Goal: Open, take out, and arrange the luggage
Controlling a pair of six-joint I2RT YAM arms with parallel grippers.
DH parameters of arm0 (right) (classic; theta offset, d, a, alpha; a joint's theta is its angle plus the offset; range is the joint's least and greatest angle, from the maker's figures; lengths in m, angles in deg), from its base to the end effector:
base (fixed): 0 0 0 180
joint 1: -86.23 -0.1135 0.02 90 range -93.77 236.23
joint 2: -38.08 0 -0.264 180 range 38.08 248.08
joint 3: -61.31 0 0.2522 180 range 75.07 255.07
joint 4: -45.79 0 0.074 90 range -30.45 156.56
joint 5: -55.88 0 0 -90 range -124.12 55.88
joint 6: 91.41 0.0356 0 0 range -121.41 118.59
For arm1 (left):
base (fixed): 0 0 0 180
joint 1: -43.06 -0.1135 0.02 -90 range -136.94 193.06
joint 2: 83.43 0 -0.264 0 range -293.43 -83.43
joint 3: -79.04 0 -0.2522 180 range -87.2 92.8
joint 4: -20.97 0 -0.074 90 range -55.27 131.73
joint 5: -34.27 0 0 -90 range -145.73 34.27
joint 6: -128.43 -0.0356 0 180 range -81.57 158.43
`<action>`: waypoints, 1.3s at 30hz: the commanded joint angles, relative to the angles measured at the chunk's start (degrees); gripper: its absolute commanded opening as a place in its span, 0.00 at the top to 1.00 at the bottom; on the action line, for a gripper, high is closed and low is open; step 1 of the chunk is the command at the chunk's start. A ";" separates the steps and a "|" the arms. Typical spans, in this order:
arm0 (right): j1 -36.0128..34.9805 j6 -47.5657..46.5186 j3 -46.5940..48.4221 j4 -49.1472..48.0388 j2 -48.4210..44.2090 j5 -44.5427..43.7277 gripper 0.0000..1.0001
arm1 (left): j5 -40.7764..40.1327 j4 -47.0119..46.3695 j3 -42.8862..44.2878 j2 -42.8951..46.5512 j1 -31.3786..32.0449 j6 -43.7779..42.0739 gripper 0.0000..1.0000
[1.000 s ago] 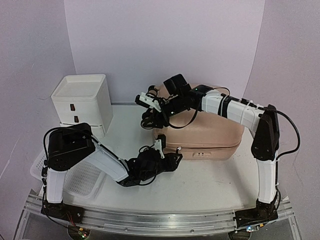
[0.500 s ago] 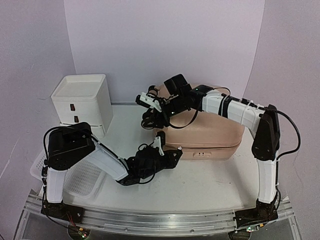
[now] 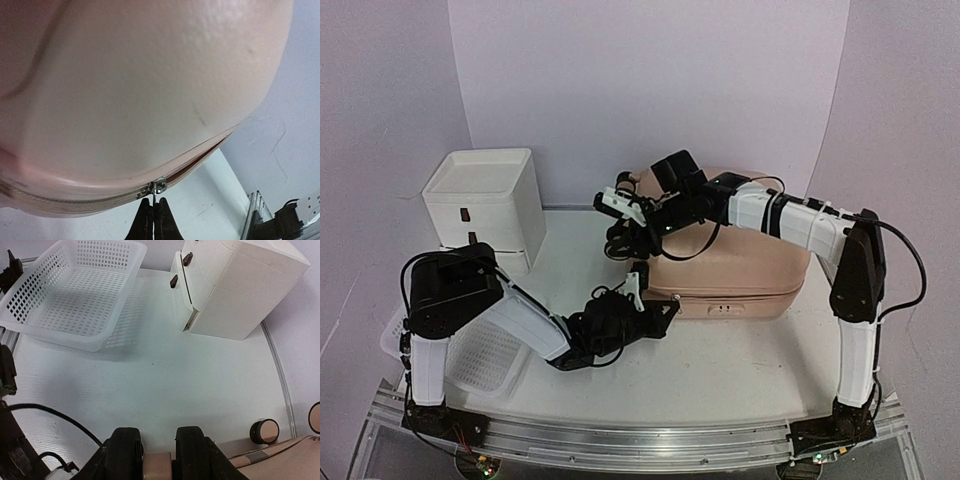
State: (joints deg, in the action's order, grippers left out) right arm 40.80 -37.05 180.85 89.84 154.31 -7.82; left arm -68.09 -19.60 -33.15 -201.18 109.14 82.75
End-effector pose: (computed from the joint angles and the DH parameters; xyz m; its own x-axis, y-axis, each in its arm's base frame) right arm 0.3177 0.3450 0.2958 0.1372 -0.6051 -0.7843 -0.9774 0.0460 -0.2065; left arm 0.1742 -0.3740 0.1364 -0.6113 -0.3051 -0.7303 0.5315 0.5255 -0.6644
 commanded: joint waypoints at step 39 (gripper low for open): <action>13.57 -0.06 -2.52 39.40 -9.98 21.55 1.00 | 8.93 4.90 -10.65 11.05 -9.01 -31.92 1.00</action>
State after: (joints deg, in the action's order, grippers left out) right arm 47.10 -44.54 176.17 109.25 146.33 11.39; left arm -53.14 -11.86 -41.96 -189.38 106.39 46.27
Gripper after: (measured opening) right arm 0.508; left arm 0.019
